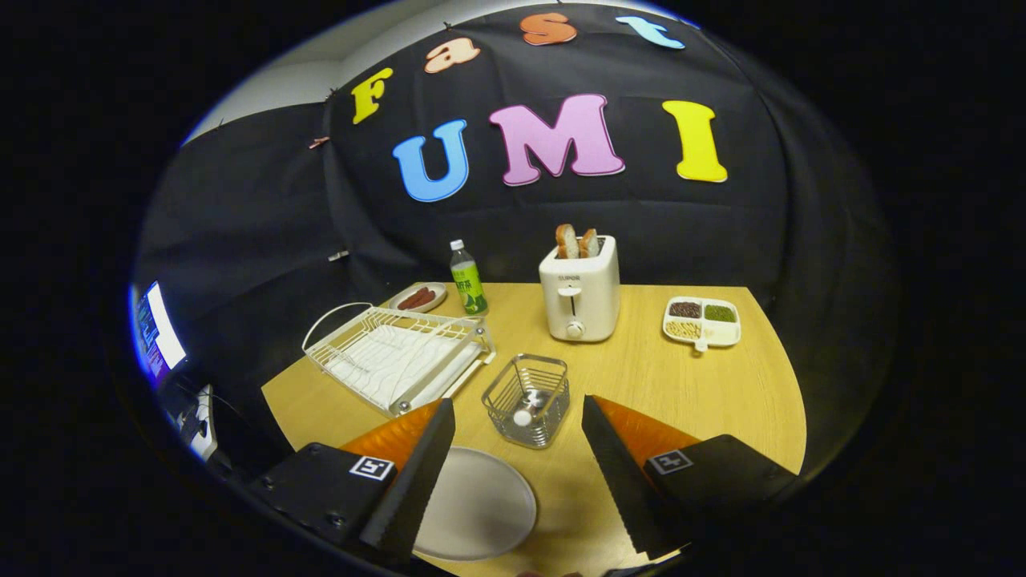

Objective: Take the plate from the dish rack, then take the spoon from the basket and place it into the plate.

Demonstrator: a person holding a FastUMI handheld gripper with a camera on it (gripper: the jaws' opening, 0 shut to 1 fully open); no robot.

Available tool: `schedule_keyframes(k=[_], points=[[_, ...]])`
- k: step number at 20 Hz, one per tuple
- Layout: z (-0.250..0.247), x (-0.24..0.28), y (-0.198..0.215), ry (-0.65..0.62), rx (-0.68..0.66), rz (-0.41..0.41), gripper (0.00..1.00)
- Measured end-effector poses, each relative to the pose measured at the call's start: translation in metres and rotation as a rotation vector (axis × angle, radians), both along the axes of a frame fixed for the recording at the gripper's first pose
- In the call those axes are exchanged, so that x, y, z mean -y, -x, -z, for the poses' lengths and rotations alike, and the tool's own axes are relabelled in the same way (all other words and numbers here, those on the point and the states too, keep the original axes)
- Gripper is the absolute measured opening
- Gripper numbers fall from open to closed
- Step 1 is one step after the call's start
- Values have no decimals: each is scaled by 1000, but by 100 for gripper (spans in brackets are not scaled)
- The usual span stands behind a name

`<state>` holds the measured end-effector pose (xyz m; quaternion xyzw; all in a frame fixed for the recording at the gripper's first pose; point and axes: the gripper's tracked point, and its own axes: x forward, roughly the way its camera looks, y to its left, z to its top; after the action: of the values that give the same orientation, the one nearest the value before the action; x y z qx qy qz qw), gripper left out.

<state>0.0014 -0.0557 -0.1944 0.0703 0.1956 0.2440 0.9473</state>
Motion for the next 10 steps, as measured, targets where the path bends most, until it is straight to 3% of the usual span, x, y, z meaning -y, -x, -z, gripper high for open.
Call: schedule_keyframes(k=[5,10], points=[[12,-20,-36,33,79,-25,98],[52,-44,-56,68,53,-74,85]])
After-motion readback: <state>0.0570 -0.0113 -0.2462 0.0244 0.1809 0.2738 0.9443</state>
